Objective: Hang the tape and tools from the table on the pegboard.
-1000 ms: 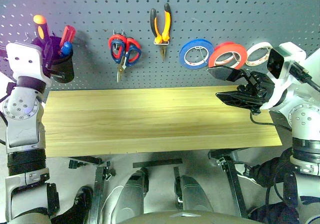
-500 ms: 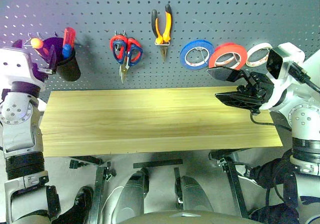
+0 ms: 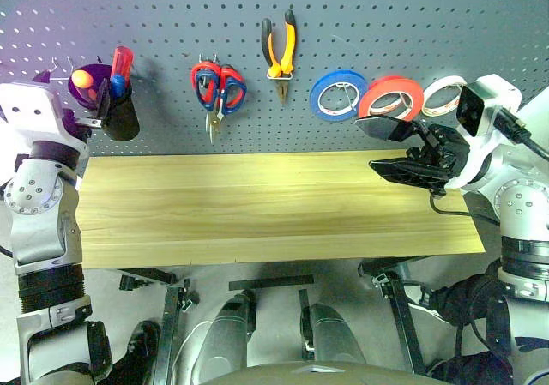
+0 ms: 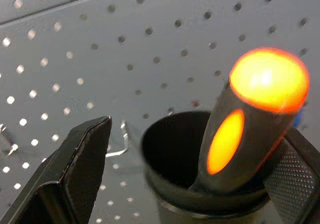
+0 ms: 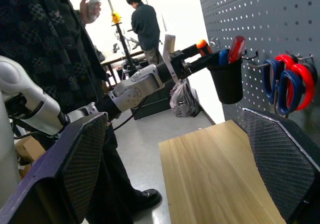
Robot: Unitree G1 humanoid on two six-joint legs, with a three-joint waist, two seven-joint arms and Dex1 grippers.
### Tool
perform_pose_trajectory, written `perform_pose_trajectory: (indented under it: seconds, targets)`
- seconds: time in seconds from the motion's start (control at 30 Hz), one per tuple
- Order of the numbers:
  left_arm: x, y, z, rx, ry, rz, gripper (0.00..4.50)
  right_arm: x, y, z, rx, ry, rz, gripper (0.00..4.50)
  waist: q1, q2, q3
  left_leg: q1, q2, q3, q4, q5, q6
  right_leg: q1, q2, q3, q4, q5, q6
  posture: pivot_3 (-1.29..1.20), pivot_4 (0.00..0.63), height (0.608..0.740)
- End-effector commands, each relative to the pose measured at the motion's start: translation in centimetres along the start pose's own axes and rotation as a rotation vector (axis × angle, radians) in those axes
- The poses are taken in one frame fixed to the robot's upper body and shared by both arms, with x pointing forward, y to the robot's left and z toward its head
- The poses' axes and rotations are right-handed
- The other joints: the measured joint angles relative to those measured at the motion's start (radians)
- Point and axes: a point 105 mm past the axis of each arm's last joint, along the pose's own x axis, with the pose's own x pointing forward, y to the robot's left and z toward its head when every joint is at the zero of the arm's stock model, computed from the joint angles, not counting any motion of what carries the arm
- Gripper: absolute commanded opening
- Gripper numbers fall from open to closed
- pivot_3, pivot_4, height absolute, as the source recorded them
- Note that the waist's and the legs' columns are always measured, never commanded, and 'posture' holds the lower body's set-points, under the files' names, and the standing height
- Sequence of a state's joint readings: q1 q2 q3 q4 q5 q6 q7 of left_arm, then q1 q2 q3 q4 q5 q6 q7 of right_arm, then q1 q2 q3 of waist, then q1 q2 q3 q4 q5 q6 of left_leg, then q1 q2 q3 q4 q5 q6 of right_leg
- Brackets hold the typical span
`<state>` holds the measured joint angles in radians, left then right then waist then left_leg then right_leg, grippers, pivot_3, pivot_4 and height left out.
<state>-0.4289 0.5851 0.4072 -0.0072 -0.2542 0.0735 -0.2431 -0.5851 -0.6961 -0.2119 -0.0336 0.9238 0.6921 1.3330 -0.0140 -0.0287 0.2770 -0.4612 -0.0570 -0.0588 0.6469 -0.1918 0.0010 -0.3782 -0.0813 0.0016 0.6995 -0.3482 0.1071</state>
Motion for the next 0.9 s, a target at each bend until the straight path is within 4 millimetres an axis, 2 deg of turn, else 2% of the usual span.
perform_pose_trajectory:
  seconds: [0.03,0.33,0.43,0.73,0.87,0.9]
  targets:
    - [0.5,0.1,3.3,0.008,-0.105,0.016,4.43,-0.1,0.3,0.7,-0.034,0.005,0.011,4.50,0.000,0.000,0.000,0.000,0.000,0.000,0.000,0.000,0.000,0.000,0.000,0.000,0.000,0.000,0.000,-0.02,0.238,0.740]
    - [1.6,0.2,6.6,0.000,-0.196,0.040,4.43,-0.3,0.0,0.7,-0.032,0.006,0.006,4.50,0.001,0.000,0.000,0.000,0.000,0.000,0.000,0.000,0.000,0.000,0.000,0.000,0.000,0.000,0.000,-0.01,0.237,0.740]
    - [2.0,-0.4,7.8,-0.045,-0.226,0.014,4.43,-0.3,0.0,0.9,-0.035,0.005,0.007,4.50,0.001,0.000,0.000,0.000,0.000,0.000,0.000,0.000,0.000,0.000,0.000,0.000,0.000,0.000,0.000,-0.01,0.234,0.740]
    - [2.3,-4.6,8.9,-0.174,-0.217,-0.204,4.43,-0.5,0.0,1.0,-0.042,0.006,-0.003,4.50,0.001,0.000,0.000,0.000,0.000,0.000,0.000,0.000,0.000,0.000,0.000,0.000,0.000,0.000,0.000,-0.02,0.231,0.740]
    - [1.9,-7.9,8.5,-0.215,-0.163,-0.379,4.43,-0.6,-0.1,0.9,-0.042,0.008,-0.011,4.50,0.000,0.000,0.000,0.000,0.000,0.000,0.000,0.000,0.000,0.000,0.000,0.000,-0.001,0.000,0.000,-0.03,0.225,0.740]
    - [1.7,-9.0,8.4,-0.273,-0.146,-0.436,4.43,-0.7,-0.1,0.9,-0.044,0.010,-0.016,4.50,0.000,0.000,0.000,0.000,0.000,0.000,0.000,0.000,0.000,0.001,0.000,0.000,-0.001,0.000,0.000,-0.04,0.222,0.740]
